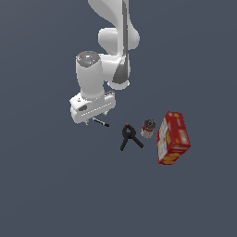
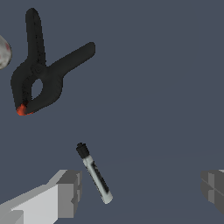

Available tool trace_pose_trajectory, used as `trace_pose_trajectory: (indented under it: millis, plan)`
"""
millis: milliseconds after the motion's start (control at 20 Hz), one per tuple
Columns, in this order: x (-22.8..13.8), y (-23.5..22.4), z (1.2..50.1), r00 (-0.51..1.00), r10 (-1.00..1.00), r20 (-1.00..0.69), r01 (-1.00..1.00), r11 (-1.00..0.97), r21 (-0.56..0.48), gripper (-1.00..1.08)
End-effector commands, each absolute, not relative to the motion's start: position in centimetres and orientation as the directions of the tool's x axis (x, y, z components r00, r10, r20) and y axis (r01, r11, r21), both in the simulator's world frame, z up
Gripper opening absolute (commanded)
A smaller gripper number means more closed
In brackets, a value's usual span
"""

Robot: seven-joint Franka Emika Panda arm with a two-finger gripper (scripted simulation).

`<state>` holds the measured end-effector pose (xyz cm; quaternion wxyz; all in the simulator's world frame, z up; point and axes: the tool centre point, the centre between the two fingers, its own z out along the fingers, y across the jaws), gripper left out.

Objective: Pick up a designated object from a clutter of objects.

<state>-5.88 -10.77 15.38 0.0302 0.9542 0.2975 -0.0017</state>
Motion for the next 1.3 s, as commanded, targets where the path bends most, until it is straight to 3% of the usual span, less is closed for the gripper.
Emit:
trace_pose_trajectory:
  millis: [0,700,1250]
  plan:
    - [-6.9,-11.1,13.8,0.783,0.622,-0.027,0.622,-0.781,0.051,1.00]
    - [-12.6,-11.2,7.3,0.547,0.837,-0.014,0.837,-0.547,0.009,1.00]
    - [-14.1,-10.9,6.0,0.477,0.879,0.000,0.879,-0.477,0.000,1.00]
